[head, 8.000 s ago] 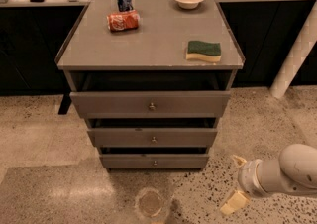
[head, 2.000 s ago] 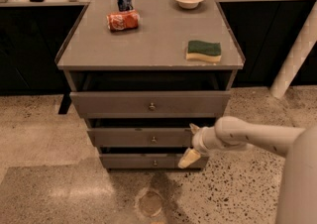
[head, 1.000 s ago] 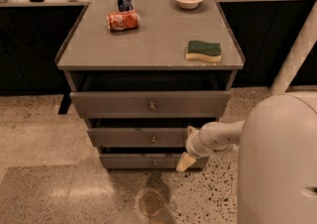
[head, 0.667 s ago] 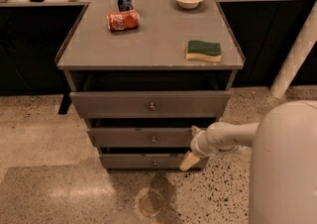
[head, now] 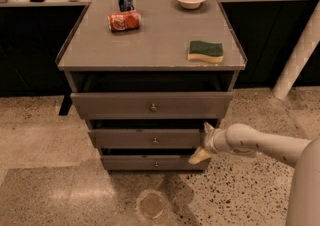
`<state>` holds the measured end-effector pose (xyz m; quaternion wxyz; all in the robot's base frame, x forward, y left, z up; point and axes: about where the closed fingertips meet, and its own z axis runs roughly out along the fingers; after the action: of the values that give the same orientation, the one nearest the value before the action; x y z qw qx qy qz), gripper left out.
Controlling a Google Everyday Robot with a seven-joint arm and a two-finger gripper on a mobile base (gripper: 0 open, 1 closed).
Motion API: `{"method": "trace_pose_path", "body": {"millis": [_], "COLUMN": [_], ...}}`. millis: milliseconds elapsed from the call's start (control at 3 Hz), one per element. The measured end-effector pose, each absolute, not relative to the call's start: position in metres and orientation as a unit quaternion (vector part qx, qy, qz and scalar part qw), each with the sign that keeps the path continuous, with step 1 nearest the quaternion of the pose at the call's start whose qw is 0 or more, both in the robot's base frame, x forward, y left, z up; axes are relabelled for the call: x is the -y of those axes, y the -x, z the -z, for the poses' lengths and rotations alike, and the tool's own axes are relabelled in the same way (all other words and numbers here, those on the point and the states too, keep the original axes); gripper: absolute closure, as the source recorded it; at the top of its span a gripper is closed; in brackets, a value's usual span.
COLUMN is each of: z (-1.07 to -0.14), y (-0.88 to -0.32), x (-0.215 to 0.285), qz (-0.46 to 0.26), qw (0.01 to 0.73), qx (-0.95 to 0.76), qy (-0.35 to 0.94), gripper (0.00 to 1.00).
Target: Open middle drawer
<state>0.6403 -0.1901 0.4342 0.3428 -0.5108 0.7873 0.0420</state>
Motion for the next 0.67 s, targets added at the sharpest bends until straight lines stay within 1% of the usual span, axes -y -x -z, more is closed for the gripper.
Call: {"method": "trace_pose_path", "body": {"millis": [333,667], "z": [-0.434,-0.429], "y": [-0.640,-0.653], "x": [0.191,0.184], "qz": [-0.041,-0.035], "qw": [0.342,0.336], "qx": [-0.788,-0.784], "qy": [0.510,0.521], "gripper": [0.00,0.00]}}
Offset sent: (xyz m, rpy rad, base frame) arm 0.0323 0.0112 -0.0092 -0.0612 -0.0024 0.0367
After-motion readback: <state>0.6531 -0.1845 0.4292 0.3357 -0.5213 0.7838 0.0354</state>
